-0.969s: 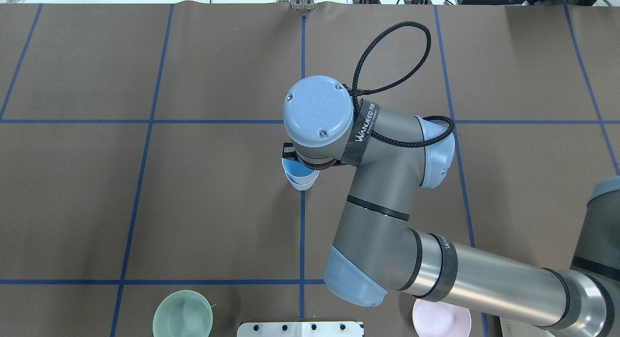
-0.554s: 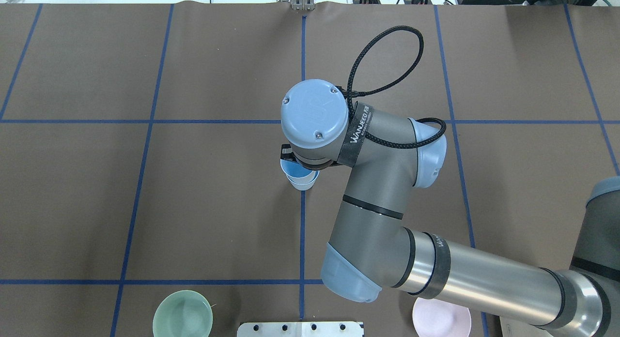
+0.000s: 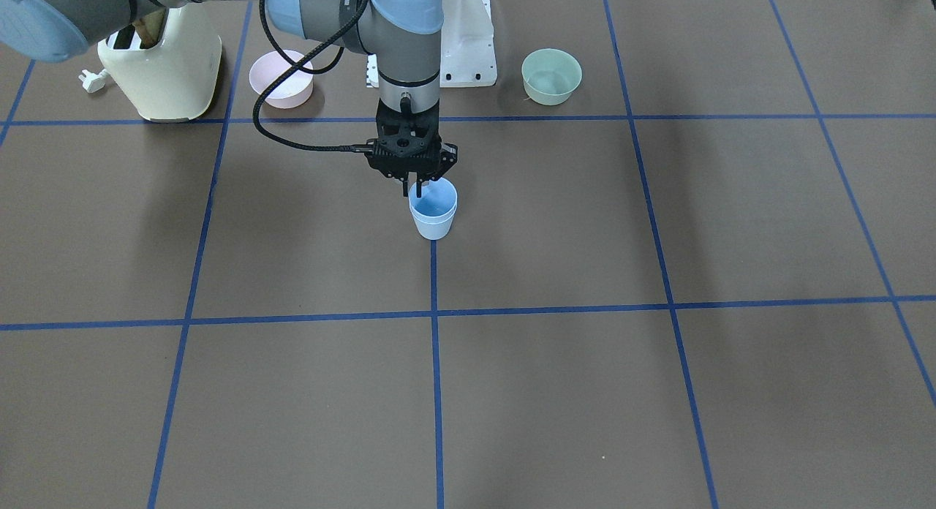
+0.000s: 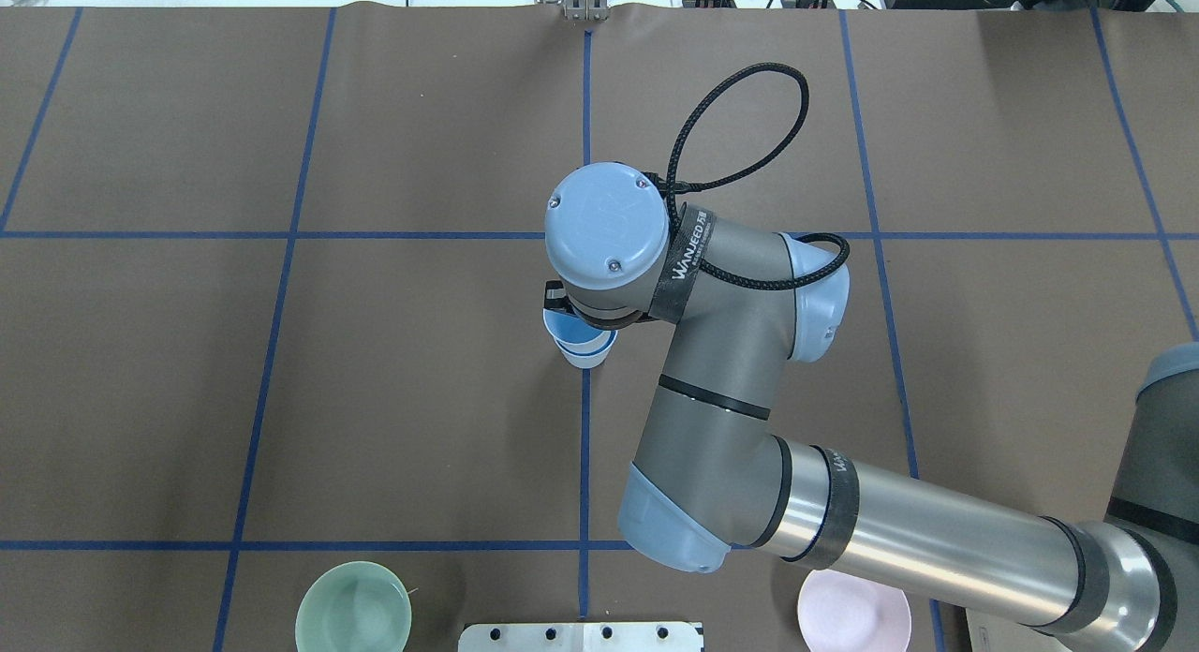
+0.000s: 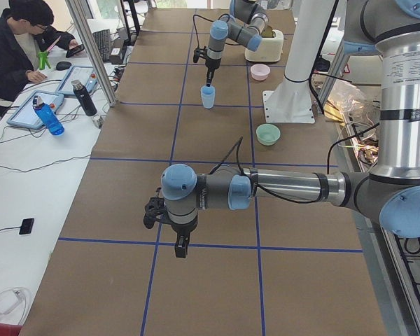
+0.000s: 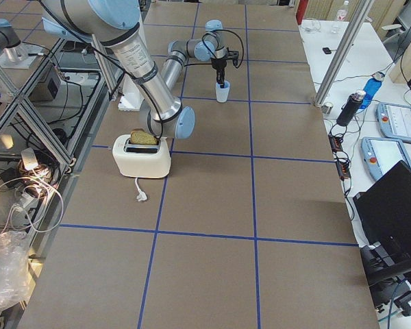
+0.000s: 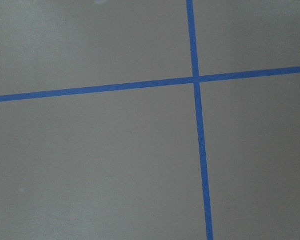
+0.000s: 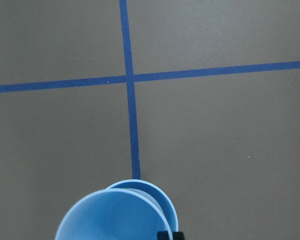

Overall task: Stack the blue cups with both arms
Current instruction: 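Lower the held cup into the center cup with the right gripper, then open the right gripper and raise the right arm away from the stack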

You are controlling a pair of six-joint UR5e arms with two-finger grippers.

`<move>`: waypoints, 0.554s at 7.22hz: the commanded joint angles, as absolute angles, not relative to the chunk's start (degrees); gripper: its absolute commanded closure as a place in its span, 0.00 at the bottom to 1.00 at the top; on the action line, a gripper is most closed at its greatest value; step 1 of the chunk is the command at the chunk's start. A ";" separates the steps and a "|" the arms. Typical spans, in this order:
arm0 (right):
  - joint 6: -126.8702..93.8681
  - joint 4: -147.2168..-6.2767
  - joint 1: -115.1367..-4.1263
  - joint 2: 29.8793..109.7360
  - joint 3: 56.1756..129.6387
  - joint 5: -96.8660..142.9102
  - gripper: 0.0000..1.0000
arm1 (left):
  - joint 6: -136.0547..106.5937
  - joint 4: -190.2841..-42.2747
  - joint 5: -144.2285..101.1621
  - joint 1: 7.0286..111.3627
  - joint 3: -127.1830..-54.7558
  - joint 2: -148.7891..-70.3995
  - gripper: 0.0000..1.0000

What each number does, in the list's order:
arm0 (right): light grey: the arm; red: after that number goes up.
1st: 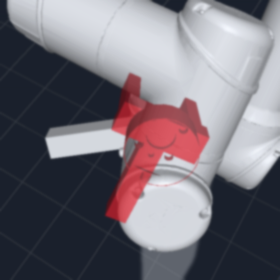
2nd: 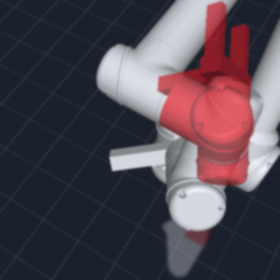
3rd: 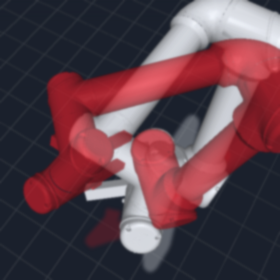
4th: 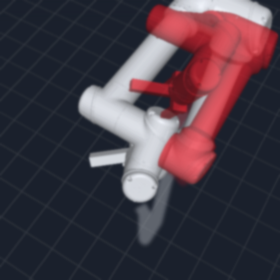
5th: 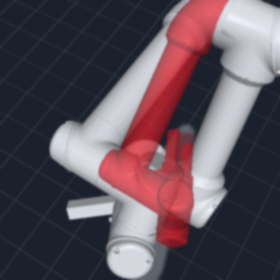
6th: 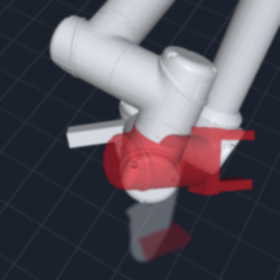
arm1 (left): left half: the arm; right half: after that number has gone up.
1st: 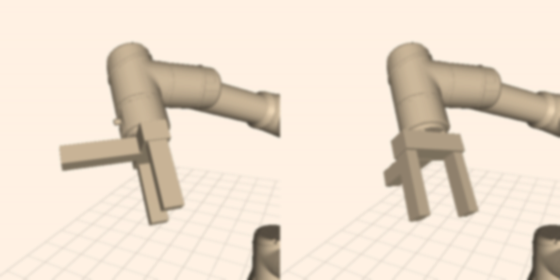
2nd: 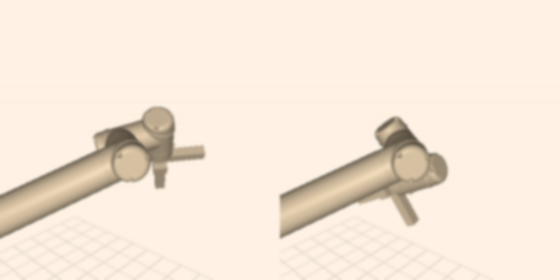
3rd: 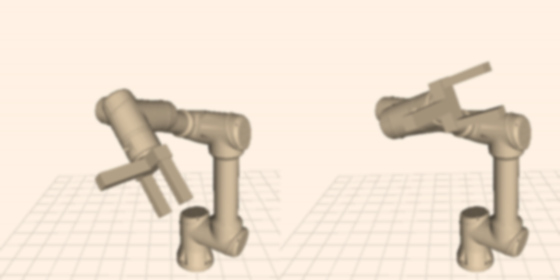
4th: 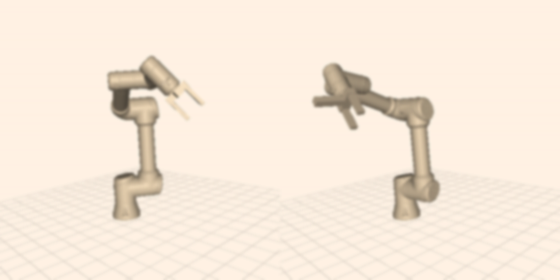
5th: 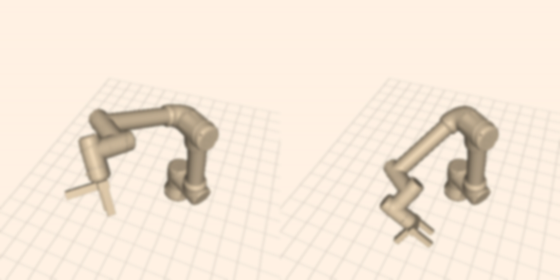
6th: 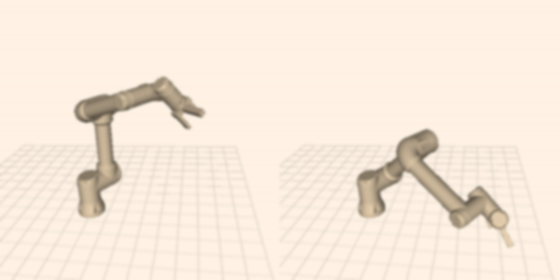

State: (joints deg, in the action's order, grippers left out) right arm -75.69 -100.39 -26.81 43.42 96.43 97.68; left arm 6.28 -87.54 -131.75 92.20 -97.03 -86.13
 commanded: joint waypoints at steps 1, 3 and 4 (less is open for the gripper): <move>-75.67 -99.76 -26.98 43.51 96.24 97.65 0.02 | 6.24 -87.45 -131.75 92.20 -97.03 -86.13 0.02; -75.41 -99.93 -32.22 43.07 96.77 98.43 0.00 | 5.89 -86.05 -131.66 92.11 -97.03 -86.22 0.02; -70.10 -100.11 -37.30 43.59 96.85 102.27 0.00 | 1.54 -83.17 -131.75 91.41 -97.55 -86.66 0.02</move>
